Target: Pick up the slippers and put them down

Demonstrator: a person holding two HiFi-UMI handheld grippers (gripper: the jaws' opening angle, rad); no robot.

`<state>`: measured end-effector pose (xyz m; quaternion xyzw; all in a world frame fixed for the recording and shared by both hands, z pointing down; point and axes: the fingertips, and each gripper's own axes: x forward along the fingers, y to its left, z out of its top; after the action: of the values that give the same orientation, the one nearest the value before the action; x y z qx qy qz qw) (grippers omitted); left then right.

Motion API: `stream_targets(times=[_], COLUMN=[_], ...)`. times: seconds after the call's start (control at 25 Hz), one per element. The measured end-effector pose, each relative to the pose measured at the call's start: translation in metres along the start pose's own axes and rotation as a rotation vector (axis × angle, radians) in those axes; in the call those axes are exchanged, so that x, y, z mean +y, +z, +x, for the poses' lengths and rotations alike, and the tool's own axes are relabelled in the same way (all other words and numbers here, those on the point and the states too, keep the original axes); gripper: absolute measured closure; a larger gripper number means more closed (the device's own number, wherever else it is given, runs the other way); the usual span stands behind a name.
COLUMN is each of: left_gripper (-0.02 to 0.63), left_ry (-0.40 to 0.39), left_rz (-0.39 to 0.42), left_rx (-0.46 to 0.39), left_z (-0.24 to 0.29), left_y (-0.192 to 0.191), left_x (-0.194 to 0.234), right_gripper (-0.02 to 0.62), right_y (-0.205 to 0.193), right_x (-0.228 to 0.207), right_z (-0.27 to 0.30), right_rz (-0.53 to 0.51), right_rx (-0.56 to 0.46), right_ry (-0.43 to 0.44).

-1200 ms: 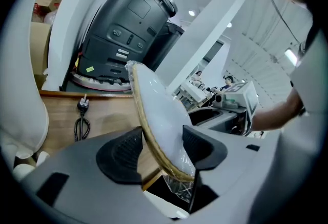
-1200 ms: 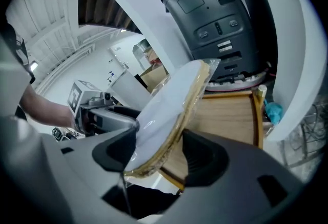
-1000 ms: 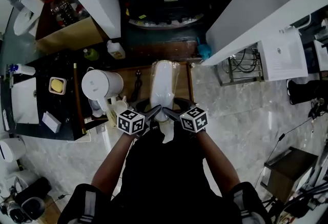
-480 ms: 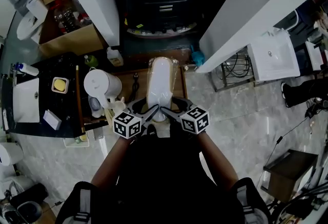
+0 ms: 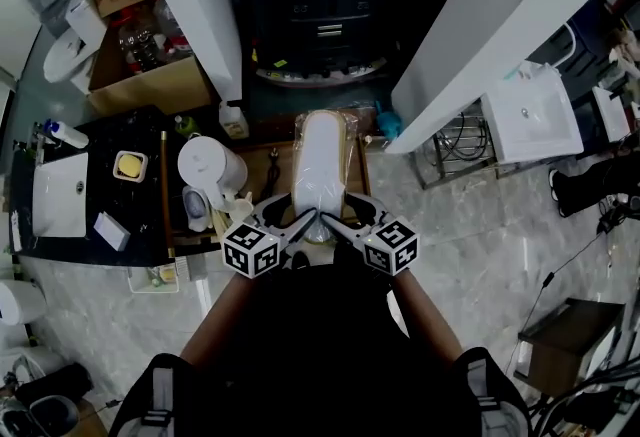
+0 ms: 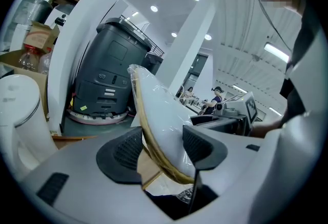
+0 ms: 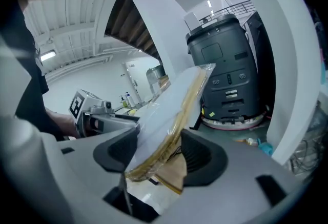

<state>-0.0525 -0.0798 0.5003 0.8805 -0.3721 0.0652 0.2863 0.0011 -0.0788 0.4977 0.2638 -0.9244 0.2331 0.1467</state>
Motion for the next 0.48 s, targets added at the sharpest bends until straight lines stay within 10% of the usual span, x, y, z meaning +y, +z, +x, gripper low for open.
stream_targets(times=[0.48], left_gripper=[0.354], left_ry=[-0.002], left_rz=[0.030], left_rx=[-0.013], left_z=[-0.021], left_y=[0.009], left_x=[-0.004], right_gripper=[0.321], right_y=[0.009], right_x=[0.021], right_z=[0.001], right_rz=[0.005], right_rx=[-0.048], right_ry=[0.003])
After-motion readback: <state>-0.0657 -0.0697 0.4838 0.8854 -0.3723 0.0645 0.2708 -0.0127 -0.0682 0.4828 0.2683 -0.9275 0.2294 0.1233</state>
